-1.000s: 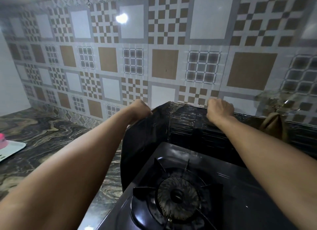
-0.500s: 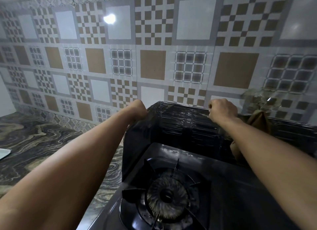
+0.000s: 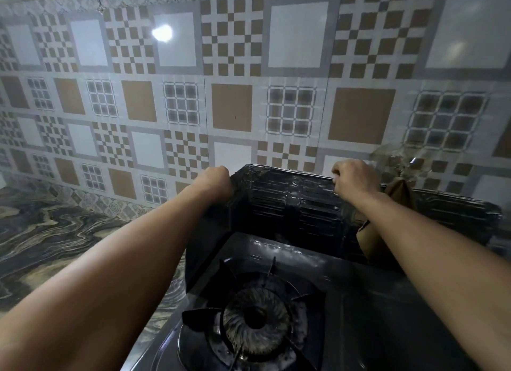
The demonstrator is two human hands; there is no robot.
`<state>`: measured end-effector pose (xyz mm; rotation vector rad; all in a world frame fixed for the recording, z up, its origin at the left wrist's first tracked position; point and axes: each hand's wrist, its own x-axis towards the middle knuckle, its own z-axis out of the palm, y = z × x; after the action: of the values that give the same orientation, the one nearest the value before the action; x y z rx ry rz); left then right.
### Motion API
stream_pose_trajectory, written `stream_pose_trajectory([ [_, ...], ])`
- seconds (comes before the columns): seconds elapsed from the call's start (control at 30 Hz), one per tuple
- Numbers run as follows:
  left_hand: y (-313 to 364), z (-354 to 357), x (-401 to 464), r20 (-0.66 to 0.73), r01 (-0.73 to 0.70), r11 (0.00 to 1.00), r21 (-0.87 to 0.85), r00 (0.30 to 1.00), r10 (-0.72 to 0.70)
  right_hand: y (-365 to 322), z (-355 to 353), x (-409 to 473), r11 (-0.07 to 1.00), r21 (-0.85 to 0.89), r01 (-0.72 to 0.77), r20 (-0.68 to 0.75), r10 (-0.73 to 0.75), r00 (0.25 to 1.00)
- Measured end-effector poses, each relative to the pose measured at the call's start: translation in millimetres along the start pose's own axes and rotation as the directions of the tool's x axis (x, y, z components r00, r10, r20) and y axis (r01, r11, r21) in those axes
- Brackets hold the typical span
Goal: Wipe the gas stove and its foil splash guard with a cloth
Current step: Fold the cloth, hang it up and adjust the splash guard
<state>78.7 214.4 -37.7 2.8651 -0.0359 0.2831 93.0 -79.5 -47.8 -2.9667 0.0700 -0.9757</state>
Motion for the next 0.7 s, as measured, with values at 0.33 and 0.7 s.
stream_pose_trajectory([
  [0.33, -0.1, -0.1, 2.5, -0.004, -0.017, 0.996, 0.093, 1.0, 0.018, 27.1, -3.5, -11.0, 0.999, -0.01, 0.039, 0.031, -0.039, 0.999],
  [0.7, 6.1, 2.6, 11.2, -0.013, 0.042, 0.999, -0.018, 0.999, -0.042, 44.2, -11.7, -10.7, 0.982, 0.178, -0.068, 0.055, 0.059, 0.997],
])
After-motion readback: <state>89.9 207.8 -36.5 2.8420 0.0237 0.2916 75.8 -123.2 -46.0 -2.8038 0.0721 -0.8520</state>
